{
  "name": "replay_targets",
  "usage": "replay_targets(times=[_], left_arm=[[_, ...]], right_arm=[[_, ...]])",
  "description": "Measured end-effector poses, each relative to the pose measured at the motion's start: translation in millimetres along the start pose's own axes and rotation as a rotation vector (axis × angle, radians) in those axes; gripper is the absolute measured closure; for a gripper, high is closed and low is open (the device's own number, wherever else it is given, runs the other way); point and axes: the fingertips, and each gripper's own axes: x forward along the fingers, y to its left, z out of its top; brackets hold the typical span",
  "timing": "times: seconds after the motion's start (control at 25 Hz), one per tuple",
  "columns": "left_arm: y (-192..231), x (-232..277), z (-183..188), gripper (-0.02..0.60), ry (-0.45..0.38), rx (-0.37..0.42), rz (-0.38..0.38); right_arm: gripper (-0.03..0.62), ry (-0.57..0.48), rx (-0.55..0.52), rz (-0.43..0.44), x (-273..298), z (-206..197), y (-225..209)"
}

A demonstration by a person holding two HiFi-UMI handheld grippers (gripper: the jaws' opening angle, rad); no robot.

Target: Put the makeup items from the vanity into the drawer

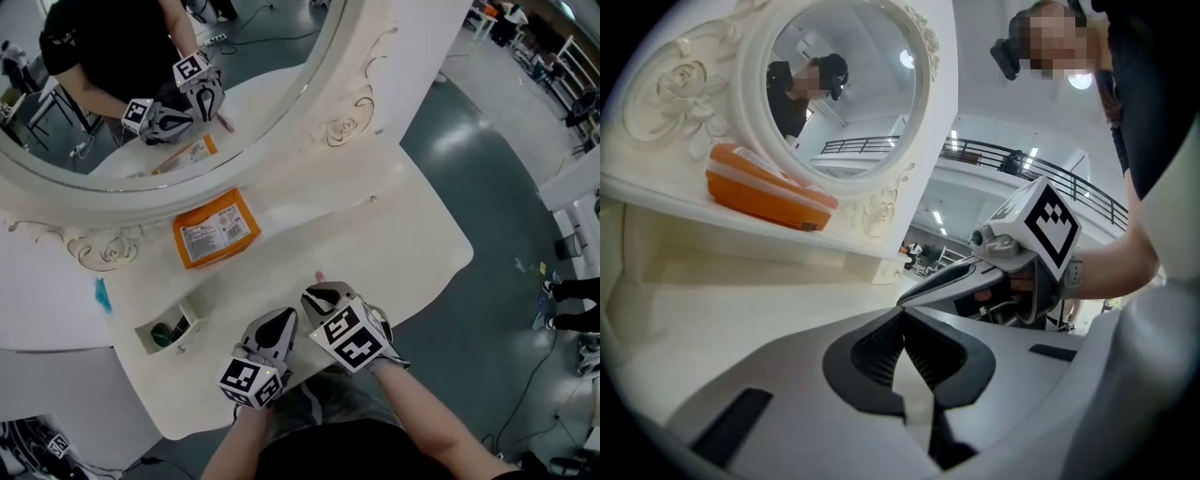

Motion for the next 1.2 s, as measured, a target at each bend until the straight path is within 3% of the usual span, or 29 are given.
replay_targets(times=[0.44, 1.2], left_arm=[[-15, 19, -9, 0.568, 0.045, 0.008, -0.061], [-15, 17, -7, 0.568, 0.055, 0.02, -0.055]], right_arm=[[0.49, 0.06, 0.084, -0.065, -6, -37, -23], [0.474, 0.153, 0.148, -0.097, 8, -67, -31]])
